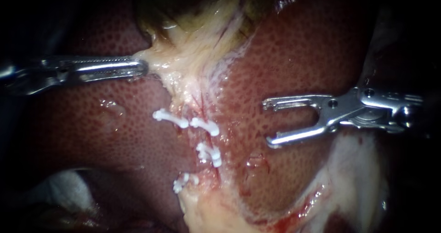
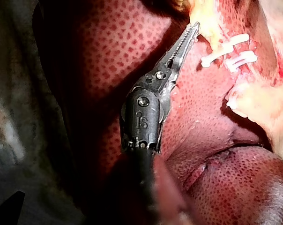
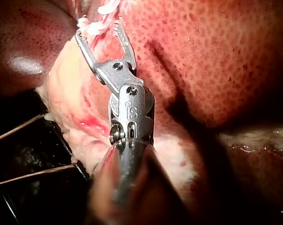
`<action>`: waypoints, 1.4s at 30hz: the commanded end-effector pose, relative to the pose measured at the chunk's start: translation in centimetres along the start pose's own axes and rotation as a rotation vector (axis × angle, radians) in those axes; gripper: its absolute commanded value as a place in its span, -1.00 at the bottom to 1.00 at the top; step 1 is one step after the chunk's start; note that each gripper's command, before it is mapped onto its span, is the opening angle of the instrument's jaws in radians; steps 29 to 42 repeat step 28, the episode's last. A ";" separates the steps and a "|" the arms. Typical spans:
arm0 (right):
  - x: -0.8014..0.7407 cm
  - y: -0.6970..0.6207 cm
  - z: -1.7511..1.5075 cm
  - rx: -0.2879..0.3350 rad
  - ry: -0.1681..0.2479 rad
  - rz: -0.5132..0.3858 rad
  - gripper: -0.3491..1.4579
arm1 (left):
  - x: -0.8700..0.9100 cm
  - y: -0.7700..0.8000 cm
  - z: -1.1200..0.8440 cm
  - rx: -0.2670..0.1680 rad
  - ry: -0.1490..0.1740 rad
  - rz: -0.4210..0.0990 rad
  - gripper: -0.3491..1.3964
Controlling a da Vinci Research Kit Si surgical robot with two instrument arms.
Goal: Going back third clip right tube
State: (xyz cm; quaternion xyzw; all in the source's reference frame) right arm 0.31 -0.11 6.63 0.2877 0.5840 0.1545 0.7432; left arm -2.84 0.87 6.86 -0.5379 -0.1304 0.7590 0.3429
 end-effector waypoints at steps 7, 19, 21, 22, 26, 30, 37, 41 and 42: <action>-0.02 0.00 0.00 0.001 0.000 0.000 -0.06 | -0.14 0.02 0.31 0.002 -0.012 0.009 -1.00; -0.01 0.00 0.01 0.000 0.000 0.000 -0.06 | -0.29 0.09 0.84 -0.027 -0.029 0.013 -1.00; -0.01 0.00 0.01 0.000 0.000 0.000 -0.06 | -0.29 0.10 0.84 -0.028 -0.029 0.014 -1.00; -0.01 0.00 0.01 0.000 0.000 0.000 -0.06 | -0.29 0.10 0.84 -0.028 -0.029 0.014 -1.00; -0.01 0.00 0.01 0.000 0.000 0.000 -0.06 | -0.29 0.10 0.84 -0.029 -0.029 0.014 -1.00; -0.01 0.00 0.01 0.000 0.000 0.000 -0.06 | -0.29 0.09 0.84 -0.029 -0.029 0.014 -1.00; -0.01 0.00 0.01 0.000 0.000 0.000 -0.06 | -0.29 0.09 0.84 -0.029 -0.029 0.014 -1.00; -0.01 0.00 0.01 0.000 0.000 0.000 -0.06 | -0.29 0.09 0.84 -0.029 -0.029 0.014 -1.00; -0.01 0.00 0.01 0.000 0.000 0.000 -0.06 | -0.29 0.09 0.84 -0.029 -0.029 0.014 -1.00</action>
